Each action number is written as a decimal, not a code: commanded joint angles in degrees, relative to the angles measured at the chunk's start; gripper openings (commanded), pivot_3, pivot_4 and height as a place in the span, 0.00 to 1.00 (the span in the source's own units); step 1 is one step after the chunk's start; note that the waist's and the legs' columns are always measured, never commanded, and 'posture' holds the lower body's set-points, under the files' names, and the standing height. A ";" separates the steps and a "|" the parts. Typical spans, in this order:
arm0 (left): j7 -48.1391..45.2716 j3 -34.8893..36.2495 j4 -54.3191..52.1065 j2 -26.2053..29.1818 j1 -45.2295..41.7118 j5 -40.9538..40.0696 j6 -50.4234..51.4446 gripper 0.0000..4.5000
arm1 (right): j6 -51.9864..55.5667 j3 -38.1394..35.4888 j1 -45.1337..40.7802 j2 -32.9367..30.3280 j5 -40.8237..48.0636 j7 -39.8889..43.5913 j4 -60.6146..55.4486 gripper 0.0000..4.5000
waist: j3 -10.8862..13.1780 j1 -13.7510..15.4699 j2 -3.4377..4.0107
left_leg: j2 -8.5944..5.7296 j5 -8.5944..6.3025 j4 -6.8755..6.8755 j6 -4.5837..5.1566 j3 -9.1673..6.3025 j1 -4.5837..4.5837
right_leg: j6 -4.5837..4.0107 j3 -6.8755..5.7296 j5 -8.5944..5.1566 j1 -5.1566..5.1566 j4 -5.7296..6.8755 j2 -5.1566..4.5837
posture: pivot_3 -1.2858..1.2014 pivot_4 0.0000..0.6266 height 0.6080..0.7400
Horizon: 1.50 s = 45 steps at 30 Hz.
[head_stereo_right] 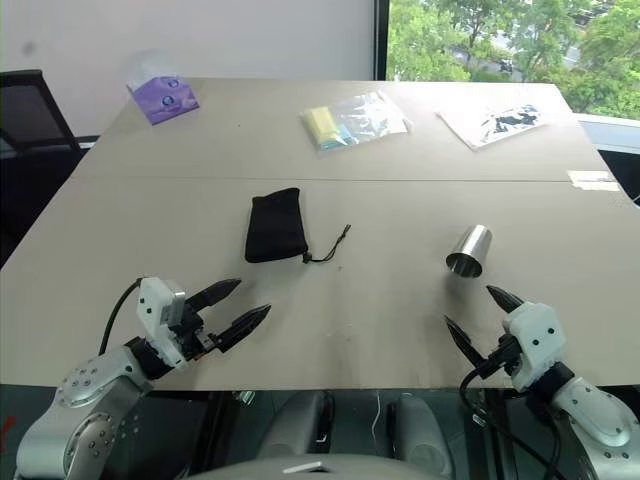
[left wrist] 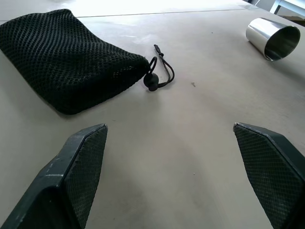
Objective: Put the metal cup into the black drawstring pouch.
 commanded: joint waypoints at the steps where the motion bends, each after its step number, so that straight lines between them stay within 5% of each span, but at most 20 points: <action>1: 0.87 0.73 -0.83 0.04 -2.53 0.11 -1.46 0.97 | -0.47 0.41 -0.50 -0.40 3.15 1.42 -3.39 1.00 | 0.01 0.01 0.01 | 0.00 0.00 0.00 0.00 0.00 0.00 | 0.00 0.00 0.00 0.00 0.00 0.00 | 0.52 0.24 1.00; 8: 4.77 -2.64 4.70 0.41 -11.52 12.30 -10.45 0.97 | -6.74 7.86 -4.25 -5.43 2.81 9.30 -10.12 1.00 | 0.02 -0.07 -0.01 | 0.00 0.00 0.00 0.00 -0.01 0.03 | 0.33 -0.03 -0.02 0.03 -0.04 0.06 | 0.52 0.24 1.00; 16: 14.32 -14.31 3.71 11.68 -18.46 48.04 -19.66 0.97 | -4.44 9.83 -3.04 -9.09 7.41 12.12 -13.99 1.00 | 0.03 0.07 -0.06 | -0.06 0.00 -0.33 0.00 -0.13 -0.05 | 0.18 -0.15 0.13 0.08 -0.49 0.06 | 0.52 0.24 1.00; 27: 15.63 -19.54 8.40 11.57 -23.16 60.26 -21.10 0.97 | -4.40 8.12 -0.82 -9.24 8.54 10.66 -14.12 1.00 | 0.04 0.09 -0.06 | -0.06 0.00 -0.43 0.00 -0.11 -0.05 | 0.18 -0.19 0.13 0.07 -0.57 0.02 | 0.52 0.24 1.00; 45: 16.92 -21.88 10.83 7.34 -24.47 64.15 -19.39 0.97 | -5.49 9.32 -1.18 -7.95 4.91 8.02 -13.39 1.00 | 0.03 0.10 -0.07 | -0.08 0.00 -0.41 0.00 -0.13 -0.05 | 0.20 -0.22 0.14 0.08 -0.53 0.04 | 0.52 0.24 1.00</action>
